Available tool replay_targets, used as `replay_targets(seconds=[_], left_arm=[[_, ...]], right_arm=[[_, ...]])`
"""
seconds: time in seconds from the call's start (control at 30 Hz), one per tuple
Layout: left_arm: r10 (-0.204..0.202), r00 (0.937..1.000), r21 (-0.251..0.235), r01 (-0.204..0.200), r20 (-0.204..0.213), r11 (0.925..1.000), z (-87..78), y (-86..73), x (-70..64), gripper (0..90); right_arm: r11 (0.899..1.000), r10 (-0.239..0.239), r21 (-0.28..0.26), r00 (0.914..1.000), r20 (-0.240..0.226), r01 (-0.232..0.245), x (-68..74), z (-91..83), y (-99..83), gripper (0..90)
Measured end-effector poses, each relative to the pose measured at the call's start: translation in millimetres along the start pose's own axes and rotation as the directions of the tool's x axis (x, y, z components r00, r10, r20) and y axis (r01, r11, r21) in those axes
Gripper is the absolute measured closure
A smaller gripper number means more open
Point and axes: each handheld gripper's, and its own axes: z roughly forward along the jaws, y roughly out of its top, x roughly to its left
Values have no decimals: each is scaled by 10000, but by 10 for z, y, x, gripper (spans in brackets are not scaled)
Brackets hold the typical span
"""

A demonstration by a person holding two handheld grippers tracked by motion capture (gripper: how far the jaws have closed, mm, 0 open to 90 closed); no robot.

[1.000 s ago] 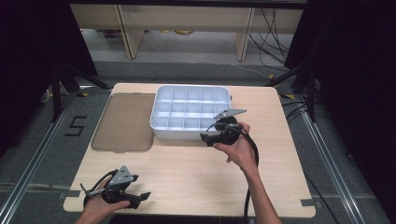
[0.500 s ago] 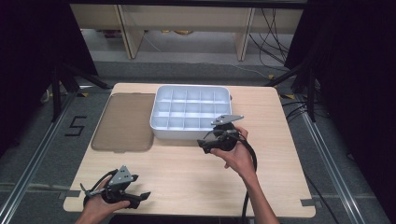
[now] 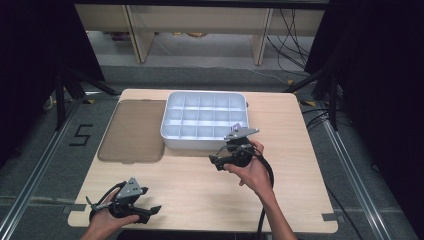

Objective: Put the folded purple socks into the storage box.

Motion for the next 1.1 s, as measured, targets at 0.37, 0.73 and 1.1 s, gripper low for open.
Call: replay_targets(seconds=[0.37, 0.73, 1.1], left_arm=[[-464, 9988, -244, 467, 123, 9986, -4, 0, -19, 196], [-360, 9993, -326, 364, 125, 9988, -28, 23, -39, 196], [-72, 10000, -297, 74, 63, 9995, -49, 35, -29, 196]], right_arm=[[9996, 200, -188, 9992, -359, -207, 121, -3, -33, 187], [9996, -87, -280, 9985, -541, 72, 259, -4, -143, 186], [9985, -19, -551, 9974, -716, -21, 369, -5, -280, 178]])
